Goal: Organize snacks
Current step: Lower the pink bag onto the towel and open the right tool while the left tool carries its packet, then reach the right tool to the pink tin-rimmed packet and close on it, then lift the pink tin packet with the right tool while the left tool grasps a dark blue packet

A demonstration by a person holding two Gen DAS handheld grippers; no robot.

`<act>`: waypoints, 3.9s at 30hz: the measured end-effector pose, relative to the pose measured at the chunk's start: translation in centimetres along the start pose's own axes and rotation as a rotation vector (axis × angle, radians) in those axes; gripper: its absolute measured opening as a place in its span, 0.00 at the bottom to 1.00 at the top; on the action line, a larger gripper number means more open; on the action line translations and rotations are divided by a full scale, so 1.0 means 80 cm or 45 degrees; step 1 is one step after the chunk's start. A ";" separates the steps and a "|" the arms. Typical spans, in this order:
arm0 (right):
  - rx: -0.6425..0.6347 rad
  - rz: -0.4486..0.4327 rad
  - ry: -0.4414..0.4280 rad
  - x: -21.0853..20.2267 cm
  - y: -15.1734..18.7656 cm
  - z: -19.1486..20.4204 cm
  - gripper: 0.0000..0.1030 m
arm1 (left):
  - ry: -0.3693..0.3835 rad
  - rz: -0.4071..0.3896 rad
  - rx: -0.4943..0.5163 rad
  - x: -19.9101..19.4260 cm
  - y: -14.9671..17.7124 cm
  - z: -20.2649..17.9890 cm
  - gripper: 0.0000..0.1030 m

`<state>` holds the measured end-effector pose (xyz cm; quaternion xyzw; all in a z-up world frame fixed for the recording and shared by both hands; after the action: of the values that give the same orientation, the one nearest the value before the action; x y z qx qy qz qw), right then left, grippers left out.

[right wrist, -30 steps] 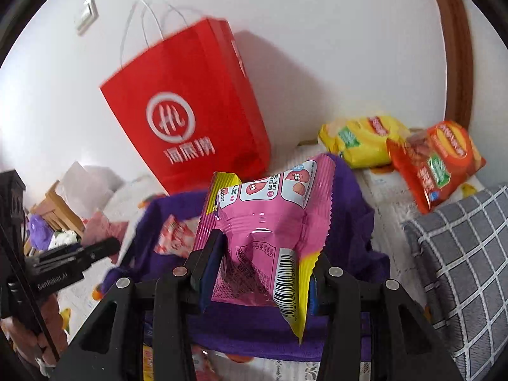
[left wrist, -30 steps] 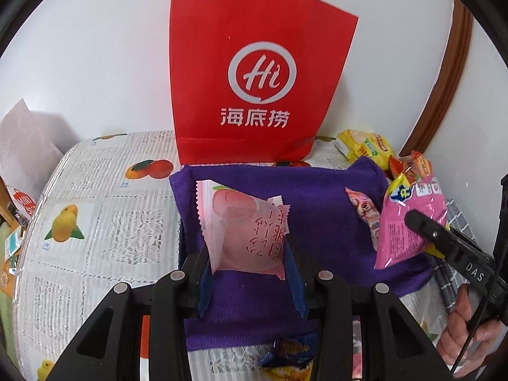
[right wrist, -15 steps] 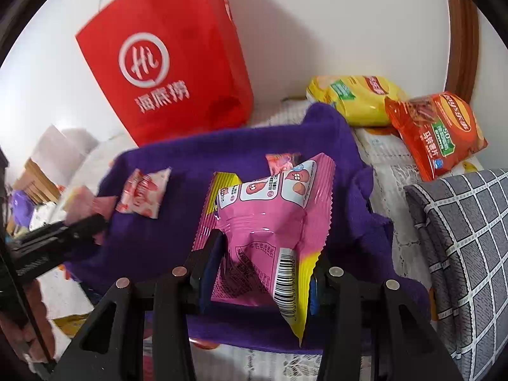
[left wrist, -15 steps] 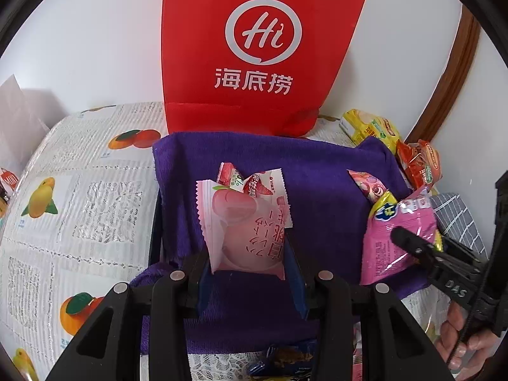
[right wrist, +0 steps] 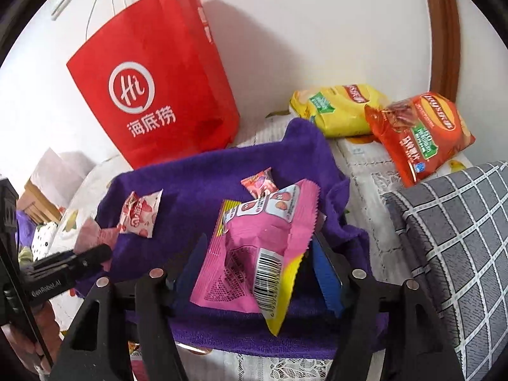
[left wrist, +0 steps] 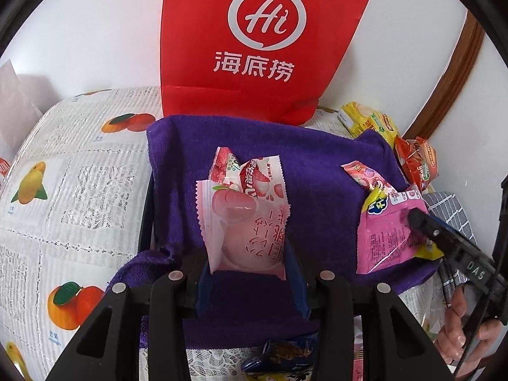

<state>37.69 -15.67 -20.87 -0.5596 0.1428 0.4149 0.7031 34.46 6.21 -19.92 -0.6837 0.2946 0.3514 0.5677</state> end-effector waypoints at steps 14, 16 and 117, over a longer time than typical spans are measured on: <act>0.026 -0.118 0.023 -0.021 -0.009 -0.004 0.66 | -0.012 0.009 0.035 0.005 0.008 -0.005 0.45; 0.032 -0.147 0.021 -0.025 -0.011 -0.004 0.66 | -0.009 0.010 0.046 0.005 0.008 -0.007 0.49; -0.062 0.123 0.308 -0.094 0.179 -0.004 0.49 | 0.107 -0.092 0.060 -0.068 0.014 0.001 0.68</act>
<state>22.49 -18.75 -25.52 -0.6149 0.2433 0.3811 0.6461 30.44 6.13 -16.14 -0.6945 0.3016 0.2944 0.5831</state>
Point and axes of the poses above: each gripper's, at about its wrist camera, not at the fingertips, and x roughly the way its jaws point, z to its left, y to its underside, the point moved 6 cm from there along x, roughly the way its jaws point, and after that the axes turned 7 degrees about -y, right-handed, at the moved point
